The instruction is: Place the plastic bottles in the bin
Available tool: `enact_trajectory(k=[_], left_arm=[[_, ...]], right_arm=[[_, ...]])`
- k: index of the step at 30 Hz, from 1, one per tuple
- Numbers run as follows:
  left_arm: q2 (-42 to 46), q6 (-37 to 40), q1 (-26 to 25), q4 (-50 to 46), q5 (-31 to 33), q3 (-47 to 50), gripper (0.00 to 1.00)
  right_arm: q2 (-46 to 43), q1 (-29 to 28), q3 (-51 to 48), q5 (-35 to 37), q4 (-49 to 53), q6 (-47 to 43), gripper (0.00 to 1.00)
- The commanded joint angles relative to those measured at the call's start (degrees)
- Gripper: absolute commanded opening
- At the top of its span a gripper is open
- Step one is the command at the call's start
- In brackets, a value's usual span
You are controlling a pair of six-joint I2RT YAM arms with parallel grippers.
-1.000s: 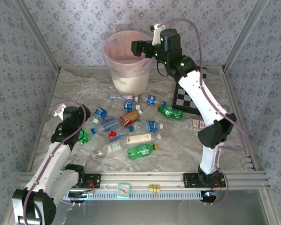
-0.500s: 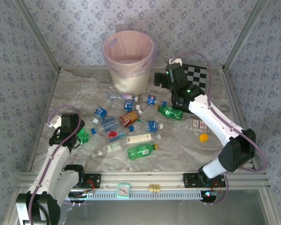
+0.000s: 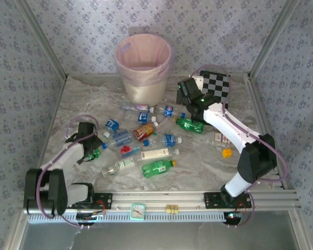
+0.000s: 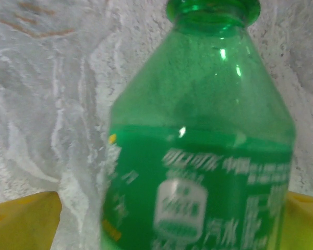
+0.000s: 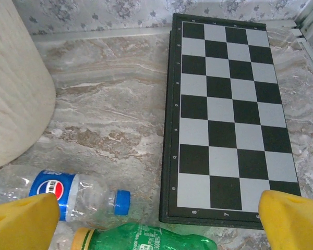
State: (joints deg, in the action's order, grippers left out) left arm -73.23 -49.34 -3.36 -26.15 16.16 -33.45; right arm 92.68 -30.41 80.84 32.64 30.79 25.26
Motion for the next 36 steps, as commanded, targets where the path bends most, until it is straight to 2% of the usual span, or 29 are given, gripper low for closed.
enact_trajectory(k=[1, 4, 9, 11, 19, 24, 28, 32, 36], left_arm=[[-5.1, 1.8, 0.2, -2.0, -2.1, -3.9, 1.00], [-7.7, 1.7, 0.2, 0.2, -3.9, -3.6, 0.98], [-6.8, 1.3, 0.2, 3.5, -4.6, -1.5, 0.82], [-5.1, 1.8, 0.2, 4.6, -4.5, -0.5, 0.75], [6.7, 5.7, 0.2, 5.6, -1.7, 0.2, 0.58], [13.7, 6.8, 0.2, 6.2, -0.8, -2.9, 0.55], [17.5, 6.9, 0.1, 12.6, -3.4, -6.1, 0.54], [17.4, 6.7, -0.4, 21.8, -6.8, -10.6, 0.53], [13.6, 9.7, -3.1, 27.4, -8.6, -19.2, 0.53]], right_arm=[[1.1, -0.3, 2.6, 4.0, 2.8, 1.5, 1.00], [1.2, -0.2, 2.2, 3.9, 2.8, 1.5, 1.00], [0.8, -0.2, 1.3, 2.7, 2.8, 0.9, 1.00], [0.6, -0.1, 0.7, 2.5, 2.4, 0.8, 1.00], [0.0, 0.0, 0.1, 1.0, 0.6, 2.2, 1.00], [-1.2, -0.2, -1.6, 0.1, -1.5, 1.4, 1.00], [-2.2, 0.0, -3.3, -1.8, -3.4, -0.4, 1.00], [-2.7, 0.1, -4.6, -4.5, -4.7, -1.5, 1.00], [-3.1, 0.2, -5.8, -5.9, -5.2, -1.2, 1.00]])
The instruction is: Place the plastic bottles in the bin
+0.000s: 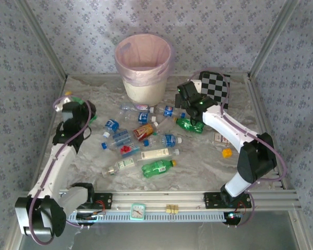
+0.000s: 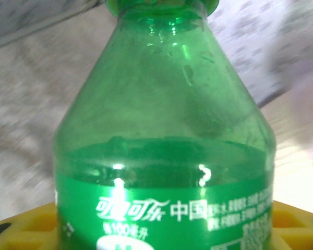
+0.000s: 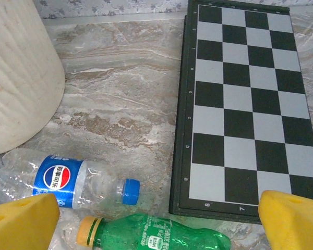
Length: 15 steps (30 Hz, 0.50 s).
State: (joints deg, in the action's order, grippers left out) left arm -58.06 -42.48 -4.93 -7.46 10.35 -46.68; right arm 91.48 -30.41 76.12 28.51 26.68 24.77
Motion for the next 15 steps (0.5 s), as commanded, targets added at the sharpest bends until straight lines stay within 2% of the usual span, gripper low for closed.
enact_trajectory(k=[1, 8, 15], left_arm=[[-3.0, 4.2, -2.6, 9.6, -3.2, -8.6, 0.53], [-15.3, 13.1, -9.2, 12.9, -8.6, -26.7, 0.53], [-30.7, 17.3, -12.3, 6.4, -16.7, -48.5, 0.53]], right_arm=[[-1.9, 0.3, -1.4, -2.0, -1.3, -0.6, 1.00], [-2.7, 0.5, -5.1, -6.4, -3.4, -1.2, 1.00], [-3.8, 0.6, -9.4, -6.4, -4.3, 0.4, 1.00]])
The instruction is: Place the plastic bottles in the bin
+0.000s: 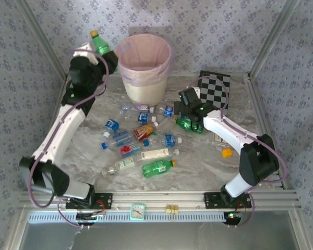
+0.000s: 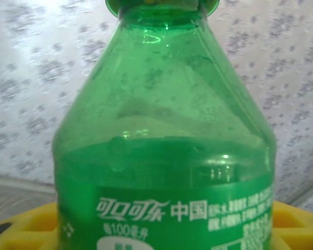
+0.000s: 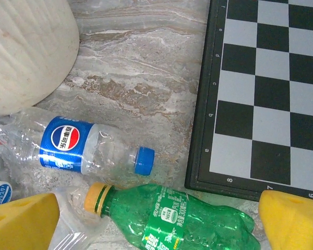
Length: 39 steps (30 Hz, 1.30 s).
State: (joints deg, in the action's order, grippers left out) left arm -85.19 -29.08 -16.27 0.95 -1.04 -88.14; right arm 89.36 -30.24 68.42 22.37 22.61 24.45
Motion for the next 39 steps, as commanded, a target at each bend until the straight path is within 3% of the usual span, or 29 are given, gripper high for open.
enact_trajectory(k=[1, 19, 23, 28, 31, 39], left_arm=[[-6.1, 4.7, -1.4, -3.6, -6.1, -10.5, 0.53], [-48.7, 8.5, -4.6, -38.5, -12.5, -68.4, 0.54], [-50.4, 7.8, -4.7, -38.3, -11.9, -68.8, 0.58], [-50.4, 7.4, -4.9, -37.7, -9.7, -68.7, 0.79], [-49.5, 7.8, -5.5, -37.4, -7.0, -68.6, 0.86], [-46.2, 10.5, -6.4, -37.3, -7.2, -68.6, 0.89]], right_arm=[[-1.8, 0.4, -2.1, -0.3, -0.4, 0.7, 1.00], [-6.6, 0.1, -7.7, -2.4, -4.1, -2.0, 1.00], [-6.9, -0.1, -8.0, -3.3, -4.0, -2.6, 1.00], [-6.8, 0.0, -7.5, -2.7, -3.2, -2.1, 1.00], [-6.7, -0.1, -6.8, -2.1, -2.6, -2.3, 1.00], [-6.8, -0.2, -7.8, -5.8, -4.1, -5.3, 1.00]])
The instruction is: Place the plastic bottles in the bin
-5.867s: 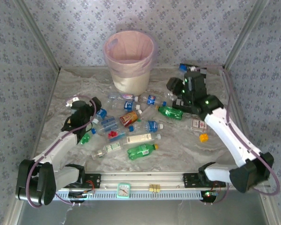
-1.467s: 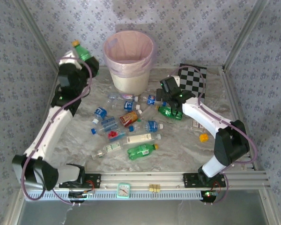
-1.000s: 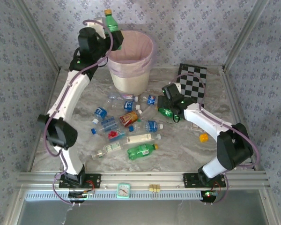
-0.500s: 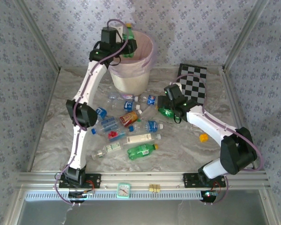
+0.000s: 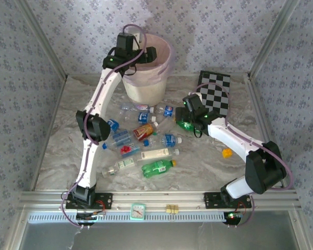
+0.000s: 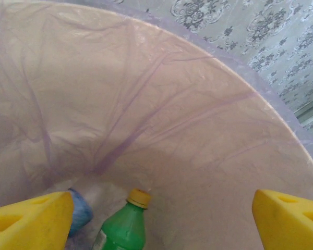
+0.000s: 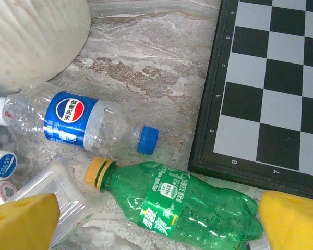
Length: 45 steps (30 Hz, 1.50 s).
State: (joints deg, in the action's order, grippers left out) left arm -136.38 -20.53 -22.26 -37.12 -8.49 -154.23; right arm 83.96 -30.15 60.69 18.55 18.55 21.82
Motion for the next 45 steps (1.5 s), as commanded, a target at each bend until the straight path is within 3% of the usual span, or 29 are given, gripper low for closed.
enact_trajectory(k=[1, 7, 12, 15, 19, 24, 33, 45], left_arm=[[5.7, 2.2, -0.4, 0.6, -0.1, -2.2, 0.89], [14.7, 5.3, -1.1, 3.1, -3.0, 6.9, 0.99], [32.6, 7.2, -1.9, 22.7, -2.5, 38.6, 1.00], [44.2, 7.7, -1.9, 33.4, 1.1, 57.7, 1.00], [56.0, 7.0, -1.9, 39.8, 7.5, 76.3, 1.00], [65.9, 0.6, -1.9, 42.8, 13.2, 94.5, 1.00], [73.1, -13.1, -1.9, 42.9, 18.1, 112.3, 1.00], [67.2, -15.8, -1.9, 47.7, 16.6, 111.2, 1.00]], right_arm=[[-1.4, -0.2, -0.2, -2.4, 0.0, -3.4, 1.00], [0.3, 0.8, 0.2, -7.1, 2.9, -8.5, 1.00], [4.1, 1.9, 2.2, -7.4, 8.0, -10.6, 1.00], [6.5, 2.5, 3.4, -7.3, 10.4, -12.6, 1.00], [9.6, 3.3, 5.1, -7.6, 12.2, -15.0, 1.00], [14.3, 4.3, 9.5, -8.8, 14.0, -17.7, 1.00], [20.0, 4.6, 12.4, -8.9, 17.5, -19.0, 0.95], [18.0, 3.5, 8.4, -12.3, 17.3, -15.4, 0.90]])
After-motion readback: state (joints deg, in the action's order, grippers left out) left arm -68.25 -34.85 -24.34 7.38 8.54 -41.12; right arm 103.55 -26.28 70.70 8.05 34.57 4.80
